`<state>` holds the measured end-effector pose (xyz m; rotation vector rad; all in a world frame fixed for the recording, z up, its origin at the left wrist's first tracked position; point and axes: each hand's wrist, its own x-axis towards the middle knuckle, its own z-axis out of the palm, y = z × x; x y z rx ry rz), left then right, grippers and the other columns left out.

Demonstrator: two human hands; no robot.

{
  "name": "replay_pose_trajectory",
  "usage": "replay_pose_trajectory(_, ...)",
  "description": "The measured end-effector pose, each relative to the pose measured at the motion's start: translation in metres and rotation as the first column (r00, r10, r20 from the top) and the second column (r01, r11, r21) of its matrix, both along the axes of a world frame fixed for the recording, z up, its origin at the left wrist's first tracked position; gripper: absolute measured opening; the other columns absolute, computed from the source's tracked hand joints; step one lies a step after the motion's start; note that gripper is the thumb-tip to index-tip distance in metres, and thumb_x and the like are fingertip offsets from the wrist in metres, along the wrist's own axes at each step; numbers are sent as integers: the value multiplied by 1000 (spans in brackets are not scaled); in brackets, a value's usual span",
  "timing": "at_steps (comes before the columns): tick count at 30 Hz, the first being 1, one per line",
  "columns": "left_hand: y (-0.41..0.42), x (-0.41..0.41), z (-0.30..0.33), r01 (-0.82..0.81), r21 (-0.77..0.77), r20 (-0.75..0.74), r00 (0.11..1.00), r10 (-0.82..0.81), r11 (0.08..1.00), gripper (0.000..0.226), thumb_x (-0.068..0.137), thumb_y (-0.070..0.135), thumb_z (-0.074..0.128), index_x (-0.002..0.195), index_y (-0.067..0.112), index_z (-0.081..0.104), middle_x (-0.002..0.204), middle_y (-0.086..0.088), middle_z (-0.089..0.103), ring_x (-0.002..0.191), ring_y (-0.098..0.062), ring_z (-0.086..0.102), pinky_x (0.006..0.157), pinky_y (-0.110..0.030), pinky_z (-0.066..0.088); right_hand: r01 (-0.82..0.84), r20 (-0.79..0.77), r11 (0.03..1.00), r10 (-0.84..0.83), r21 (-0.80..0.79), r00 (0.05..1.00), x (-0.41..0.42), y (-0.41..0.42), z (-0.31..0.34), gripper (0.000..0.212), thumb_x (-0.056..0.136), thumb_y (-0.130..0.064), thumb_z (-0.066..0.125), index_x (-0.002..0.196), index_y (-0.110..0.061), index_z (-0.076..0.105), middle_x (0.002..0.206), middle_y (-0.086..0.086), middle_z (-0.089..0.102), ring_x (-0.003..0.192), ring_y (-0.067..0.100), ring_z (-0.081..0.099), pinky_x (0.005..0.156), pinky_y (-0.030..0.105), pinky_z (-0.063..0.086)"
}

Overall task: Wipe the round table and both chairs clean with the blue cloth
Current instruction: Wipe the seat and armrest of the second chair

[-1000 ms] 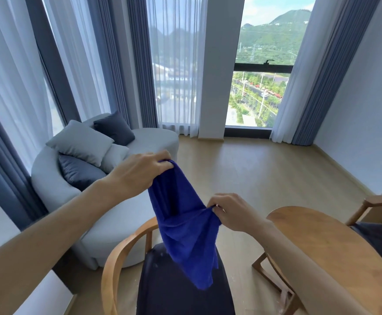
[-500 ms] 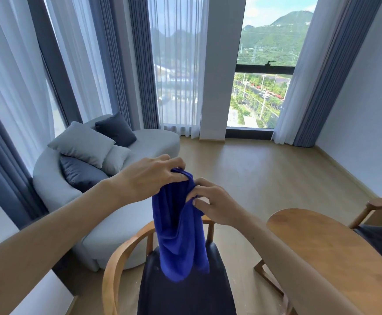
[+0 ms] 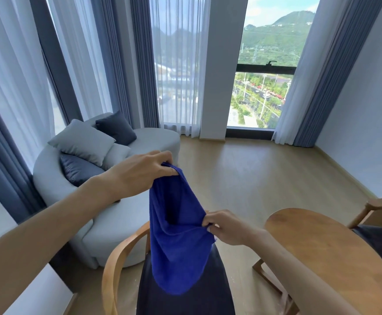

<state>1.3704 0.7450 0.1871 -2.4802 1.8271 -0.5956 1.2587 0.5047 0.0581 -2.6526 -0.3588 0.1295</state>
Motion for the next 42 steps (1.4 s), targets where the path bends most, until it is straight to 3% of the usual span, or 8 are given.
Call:
replay_pose_trajectory(5, 14, 15, 0, -48, 14, -71, 996, 49, 999, 40, 81, -11, 54, 104, 16, 72, 111, -6, 55, 97, -22, 55, 74, -27, 43, 59, -8, 997, -59, -59, 998, -6, -18, 9, 24, 92, 1, 43, 97, -5, 66, 98, 5, 67, 88, 19, 58, 79, 27, 47)
replay_pose_trajectory(8, 25, 25, -4, -107, 27, -160, 981, 110, 994, 42, 77, -17, 51, 95, 15, 74, 108, -6, 52, 89, -22, 54, 75, -29, 46, 84, 28, 993, -82, -86, 996, -9, -31, 20, 24, 93, 2, 43, 97, -4, 65, 95, 8, 67, 87, 18, 57, 74, 14, 41)
replay_pose_trajectory(15, 49, 36, -22, -164, 111, -270, 944, 188, 980, 27, 71, -19, 47, 64, 6, 52, 102, -4, 49, 76, -26, 53, 68, -34, 47, 146, 117, 988, -139, -51, 983, -21, -58, 45, 26, 96, 0, 41, 94, -13, 63, 92, -4, 62, 81, 7, 57, 69, 15, 47)
replay_pose_trajectory(19, 54, 44, -32, -238, 217, -215, 935, 284, 947, 29, 79, -14, 49, 83, 10, 64, 106, -1, 50, 90, -23, 55, 81, -28, 45, 161, 90, 985, -155, -60, 984, -26, -70, 55, 27, 95, 3, 42, 93, -12, 65, 92, -2, 63, 84, 11, 61, 70, 19, 52)
replay_pose_trajectory(30, 55, 47, -26, -218, 171, -225, 941, 253, 961, 31, 85, -9, 51, 101, 14, 63, 103, -1, 56, 79, -19, 59, 75, -27, 50, 155, 59, 988, -155, 6, 986, -31, -73, 67, 30, 96, 3, 44, 91, -17, 65, 97, -4, 64, 90, 11, 60, 71, 17, 50)
replay_pose_trajectory(36, 53, 46, -17, -267, 193, -224, 925, 307, 944, 41, 87, -4, 51, 119, 20, 61, 111, -2, 56, 85, -20, 59, 82, -29, 48, 159, 198, 986, -145, -55, 969, -23, -77, 69, 28, 95, 5, 44, 91, -13, 65, 95, -3, 60, 83, 12, 59, 68, 17, 49)
replay_pose_trajectory(39, 53, 43, -14, -281, 169, -250, 915, 317, 945, 41, 88, -5, 52, 122, 17, 60, 104, -4, 56, 77, -19, 56, 79, -29, 49, 185, 266, 979, -156, -89, 951, -19, -81, 72, 27, 92, 9, 43, 92, -7, 65, 93, 1, 61, 80, 17, 60, 68, 22, 52)
replay_pose_trajectory(42, 53, 40, -9, -266, 145, -346, 889, 301, 953, 41, 89, -9, 49, 121, 13, 60, 99, -4, 53, 66, -10, 50, 69, -19, 46, 206, 304, 971, -161, -124, 939, -15, -84, 75, 27, 91, 10, 43, 92, -7, 65, 87, -3, 57, 72, 10, 54, 63, 11, 41)
